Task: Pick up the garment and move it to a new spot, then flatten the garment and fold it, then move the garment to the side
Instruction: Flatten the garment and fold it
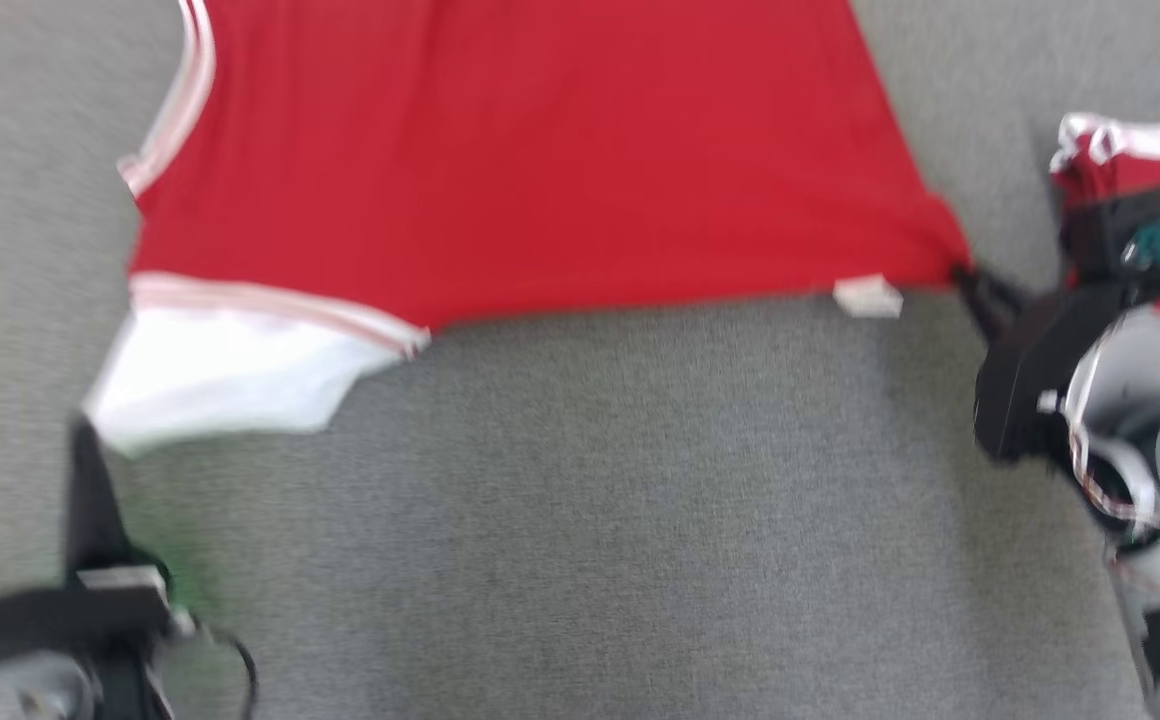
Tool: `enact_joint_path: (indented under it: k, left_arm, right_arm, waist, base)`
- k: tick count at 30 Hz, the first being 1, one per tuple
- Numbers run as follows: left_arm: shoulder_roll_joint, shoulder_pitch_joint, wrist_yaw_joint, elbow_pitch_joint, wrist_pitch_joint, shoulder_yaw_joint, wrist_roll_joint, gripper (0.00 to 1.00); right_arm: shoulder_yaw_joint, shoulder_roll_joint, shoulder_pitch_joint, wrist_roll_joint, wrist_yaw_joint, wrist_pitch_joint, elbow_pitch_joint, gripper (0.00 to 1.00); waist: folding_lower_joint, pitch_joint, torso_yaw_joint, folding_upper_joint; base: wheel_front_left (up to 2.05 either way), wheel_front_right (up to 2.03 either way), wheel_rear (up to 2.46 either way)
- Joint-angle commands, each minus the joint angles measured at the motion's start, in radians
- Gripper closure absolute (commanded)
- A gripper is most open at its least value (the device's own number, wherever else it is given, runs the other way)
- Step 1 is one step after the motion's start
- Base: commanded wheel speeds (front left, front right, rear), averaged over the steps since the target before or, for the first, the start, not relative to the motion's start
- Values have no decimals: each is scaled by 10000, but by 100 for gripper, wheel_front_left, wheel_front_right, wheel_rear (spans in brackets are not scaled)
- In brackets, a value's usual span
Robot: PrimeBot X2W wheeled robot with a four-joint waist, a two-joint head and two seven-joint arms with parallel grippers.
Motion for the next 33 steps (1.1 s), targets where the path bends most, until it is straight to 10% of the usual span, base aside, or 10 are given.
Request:
enact_joint_path:
  k: [1,25,33]
  left_arm:
    - [-66,593,114,230,20,50,-112,100]
    - [108,6023,1509,-3405,3453,-1087,-1862,100]
    - [-68,5548,1439,-3841,2719,-557,-1785,100]
  right_arm:
    - [-111,-41,264,-71,-42,154,-159,100]
    - [-2137,1397,5707,-585,-35,2197,-3456,100]
    - [-2213,1807,6236,-567,-35,2276,-3370,100]
  waist:
    - [3,-1234,515,3]
    - [3,-2718,953,3]
    - [3,-2584,960,3]
  base:
    - [0,0,0]
    - [0,0,0]
    - [0,0,0]
